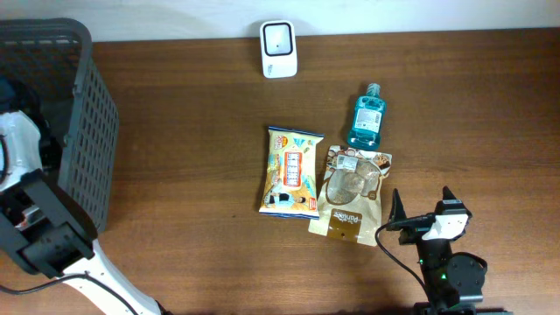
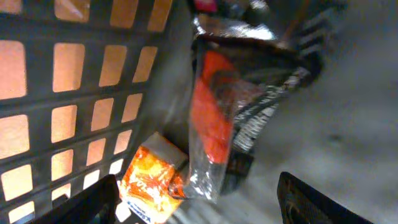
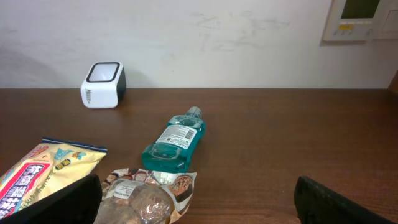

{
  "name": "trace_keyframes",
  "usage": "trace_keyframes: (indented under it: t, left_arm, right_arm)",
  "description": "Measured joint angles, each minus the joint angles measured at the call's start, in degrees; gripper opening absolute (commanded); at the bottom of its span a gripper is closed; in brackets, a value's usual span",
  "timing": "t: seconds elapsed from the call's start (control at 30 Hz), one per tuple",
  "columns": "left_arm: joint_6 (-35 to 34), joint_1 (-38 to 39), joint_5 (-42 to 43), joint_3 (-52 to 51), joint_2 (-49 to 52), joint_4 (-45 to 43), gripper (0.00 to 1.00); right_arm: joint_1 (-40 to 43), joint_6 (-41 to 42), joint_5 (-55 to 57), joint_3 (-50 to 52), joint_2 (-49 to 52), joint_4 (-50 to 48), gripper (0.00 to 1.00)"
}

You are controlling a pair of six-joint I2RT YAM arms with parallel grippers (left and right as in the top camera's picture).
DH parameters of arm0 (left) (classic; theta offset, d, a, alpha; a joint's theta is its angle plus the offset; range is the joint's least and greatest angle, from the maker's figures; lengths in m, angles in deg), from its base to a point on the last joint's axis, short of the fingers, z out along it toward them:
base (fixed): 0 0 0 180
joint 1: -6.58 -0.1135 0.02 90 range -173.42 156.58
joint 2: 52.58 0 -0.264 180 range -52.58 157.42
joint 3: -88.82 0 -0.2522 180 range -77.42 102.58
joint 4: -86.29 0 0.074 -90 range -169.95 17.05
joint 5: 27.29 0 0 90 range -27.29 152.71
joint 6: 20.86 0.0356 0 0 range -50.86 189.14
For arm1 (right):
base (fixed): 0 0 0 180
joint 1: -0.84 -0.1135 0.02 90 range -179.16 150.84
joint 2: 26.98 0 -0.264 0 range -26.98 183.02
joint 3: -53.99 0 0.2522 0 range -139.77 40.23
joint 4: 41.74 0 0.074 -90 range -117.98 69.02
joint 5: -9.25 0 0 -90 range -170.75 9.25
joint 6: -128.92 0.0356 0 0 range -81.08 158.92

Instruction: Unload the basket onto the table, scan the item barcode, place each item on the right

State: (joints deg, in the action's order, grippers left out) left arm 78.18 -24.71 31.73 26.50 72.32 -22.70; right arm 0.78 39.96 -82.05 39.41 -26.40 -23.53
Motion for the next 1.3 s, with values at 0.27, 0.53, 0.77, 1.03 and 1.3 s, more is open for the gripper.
trace_keyframes:
  t: [0.27, 0.53, 0.77, 1.03, 1.3]
  left_arm:
    - [2.64, -0.39, 1.60, -2.27, 0.31, -5.51, 0.75]
    - [3.85, -2.21, 5.73, -2.16, 2.93, -5.88, 0.68]
    - [4.31, -2.71, 7.91, -2.14, 3.21, -5.90, 0.48]
    - [4.70, -3.19, 11.91, -2.14, 3.23, -5.46, 0.24]
    - [4.44, -3.19, 13.20, -2.16, 2.54, -4.98, 0.04]
  right_arm:
    - [0.00, -0.02, 0.02, 0.00, 0.00, 0.00, 0.98]
    - [0.00, -0.02, 0.00, 0.00, 0.00, 0.00, 0.98]
    - [0.00, 0.00, 0.00, 0.00, 0.00, 0.00, 0.99]
    - [0.00, -0.04, 0.02, 0.00, 0.00, 0.00, 0.98]
    - [0.00, -0.04, 0.00, 0.00, 0.00, 0.00, 0.98]
